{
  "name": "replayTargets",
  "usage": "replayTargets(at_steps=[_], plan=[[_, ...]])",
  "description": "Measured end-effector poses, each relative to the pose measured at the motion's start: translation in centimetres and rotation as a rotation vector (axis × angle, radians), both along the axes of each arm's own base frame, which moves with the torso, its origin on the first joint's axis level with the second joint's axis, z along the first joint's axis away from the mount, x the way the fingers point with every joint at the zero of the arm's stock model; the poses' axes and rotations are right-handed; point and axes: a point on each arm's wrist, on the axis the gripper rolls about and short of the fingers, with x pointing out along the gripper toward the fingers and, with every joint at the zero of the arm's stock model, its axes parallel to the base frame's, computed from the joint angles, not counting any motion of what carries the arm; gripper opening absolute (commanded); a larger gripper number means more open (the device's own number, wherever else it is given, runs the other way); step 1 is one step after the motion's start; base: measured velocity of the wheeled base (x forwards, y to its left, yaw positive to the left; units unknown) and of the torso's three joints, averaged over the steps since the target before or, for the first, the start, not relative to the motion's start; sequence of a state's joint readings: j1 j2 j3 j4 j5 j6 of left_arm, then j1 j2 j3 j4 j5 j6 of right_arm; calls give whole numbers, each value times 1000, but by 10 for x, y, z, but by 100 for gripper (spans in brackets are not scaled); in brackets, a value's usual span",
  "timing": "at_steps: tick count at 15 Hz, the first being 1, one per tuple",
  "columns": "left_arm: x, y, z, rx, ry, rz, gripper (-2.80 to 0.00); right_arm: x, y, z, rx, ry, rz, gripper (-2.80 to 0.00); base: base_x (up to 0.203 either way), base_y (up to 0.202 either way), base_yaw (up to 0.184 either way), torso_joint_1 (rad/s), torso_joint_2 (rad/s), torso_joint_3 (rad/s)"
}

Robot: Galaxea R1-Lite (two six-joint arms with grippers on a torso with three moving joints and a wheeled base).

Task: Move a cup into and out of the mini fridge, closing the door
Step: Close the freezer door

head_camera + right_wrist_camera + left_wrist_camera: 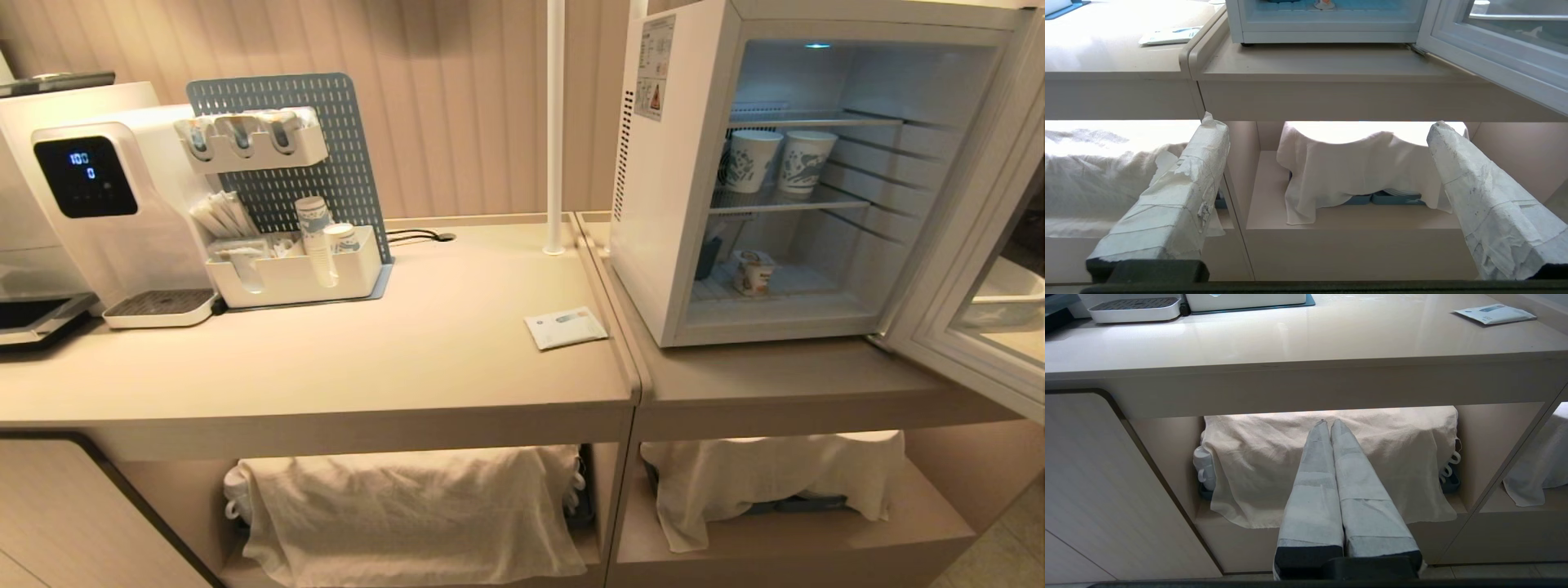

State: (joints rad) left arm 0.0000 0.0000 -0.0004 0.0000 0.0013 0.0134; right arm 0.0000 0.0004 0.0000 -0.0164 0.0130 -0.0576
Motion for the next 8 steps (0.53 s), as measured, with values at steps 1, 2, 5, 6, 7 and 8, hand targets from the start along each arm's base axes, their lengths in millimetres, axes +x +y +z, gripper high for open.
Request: replayTargets(at_steps=[1, 2, 5, 6, 7, 8], plan=[[0, 0, 0, 0, 0, 0, -280, 0, 0, 0, 14, 1, -2, 0, 0, 0, 0, 0, 0, 0], [0, 0, 0, 0, 0, 0, -280, 0, 0, 0, 14, 2, -1, 0, 0, 0, 0, 0, 0, 0], [0, 0, 0, 0, 0, 0, -280, 0, 0, 0, 8, 2, 2, 0, 0, 0, 0, 0, 0, 0], [0, 0, 0, 0, 1, 0, -280, 0, 0, 0, 8, 2, 2, 0, 0, 0, 0, 0, 0, 0], [0, 0, 0, 0, 0, 0, -280, 0, 0, 0, 14, 2, 1, 0, 0, 0, 0, 0, 0, 0], [0, 0, 0, 0, 1, 0, -280, 0, 0, 0, 18, 2, -3, 0, 0, 0, 0, 0, 0, 0]])
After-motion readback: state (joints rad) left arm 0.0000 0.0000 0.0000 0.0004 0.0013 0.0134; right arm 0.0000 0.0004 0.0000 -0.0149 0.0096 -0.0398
